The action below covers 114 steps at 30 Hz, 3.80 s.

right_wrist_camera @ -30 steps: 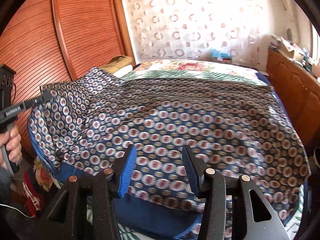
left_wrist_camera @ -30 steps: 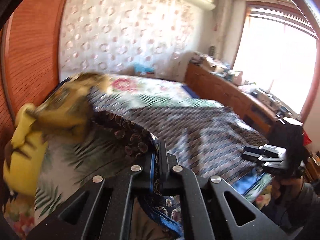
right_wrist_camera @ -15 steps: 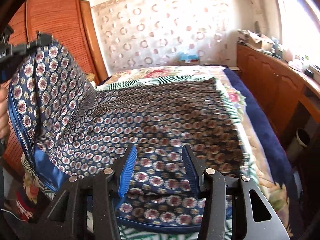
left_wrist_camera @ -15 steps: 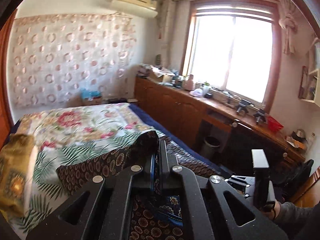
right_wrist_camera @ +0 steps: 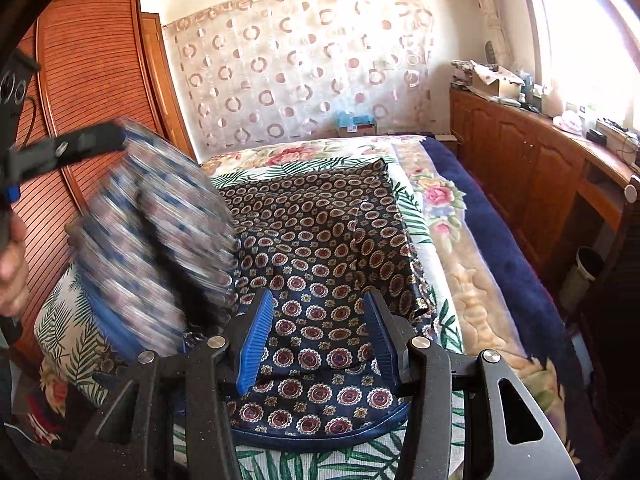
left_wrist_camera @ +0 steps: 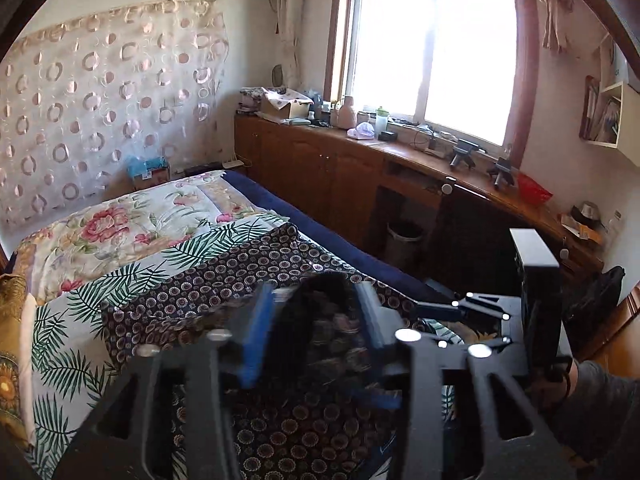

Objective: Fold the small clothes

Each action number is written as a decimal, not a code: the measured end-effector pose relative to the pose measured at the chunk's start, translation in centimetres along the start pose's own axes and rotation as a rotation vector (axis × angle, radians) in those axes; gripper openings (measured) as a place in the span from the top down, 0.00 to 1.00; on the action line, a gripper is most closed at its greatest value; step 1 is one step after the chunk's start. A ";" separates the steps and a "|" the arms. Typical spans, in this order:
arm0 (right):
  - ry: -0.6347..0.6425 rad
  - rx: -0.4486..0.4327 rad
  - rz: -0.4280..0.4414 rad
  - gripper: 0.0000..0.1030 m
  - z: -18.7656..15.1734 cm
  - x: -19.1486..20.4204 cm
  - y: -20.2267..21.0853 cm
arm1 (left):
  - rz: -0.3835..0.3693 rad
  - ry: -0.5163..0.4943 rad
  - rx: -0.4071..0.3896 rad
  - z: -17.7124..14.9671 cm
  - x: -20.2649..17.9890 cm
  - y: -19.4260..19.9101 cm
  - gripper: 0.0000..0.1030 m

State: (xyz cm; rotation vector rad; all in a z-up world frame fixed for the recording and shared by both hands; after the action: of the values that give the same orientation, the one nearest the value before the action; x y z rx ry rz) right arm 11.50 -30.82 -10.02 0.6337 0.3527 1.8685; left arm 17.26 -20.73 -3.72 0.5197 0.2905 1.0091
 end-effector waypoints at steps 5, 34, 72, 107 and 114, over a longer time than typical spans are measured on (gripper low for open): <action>0.019 -0.008 -0.013 0.52 0.3 0.2 -0.4 | 0.020 0.017 0.007 -0.6 0.5 0.8 0.40; 0.271 0.298 -0.046 0.52 2.0 -1.0 -12.0 | 0.141 0.204 0.065 -9.7 10.7 1.9 0.25; 0.139 0.169 -0.012 0.88 1.2 -3.6 -4.0 | 0.157 0.221 0.079 -10.6 10.3 1.4 0.25; 0.332 0.303 0.220 0.51 -2.3 11.3 -14.5 | 0.256 0.258 0.036 -11.1 12.9 2.8 0.25; 0.342 0.326 0.210 0.51 -2.0 11.5 -16.5 | 0.250 0.256 0.045 -11.3 12.9 2.7 0.25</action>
State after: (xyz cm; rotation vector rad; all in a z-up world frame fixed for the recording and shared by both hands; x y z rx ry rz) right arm 19.85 -13.81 -17.22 0.5815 0.8549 2.1447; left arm 16.64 -5.28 -11.73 0.4747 0.4852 1.3174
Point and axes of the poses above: each gripper's, at about its wrist camera, not at the fingertips, and y roughly against the way its jaws point, x to its left, z to its top, the point moved 9 cm from there along -y, roughly the way its jaws point, and after that the axes turned 11 degrees about z, right-handed, at the moved point
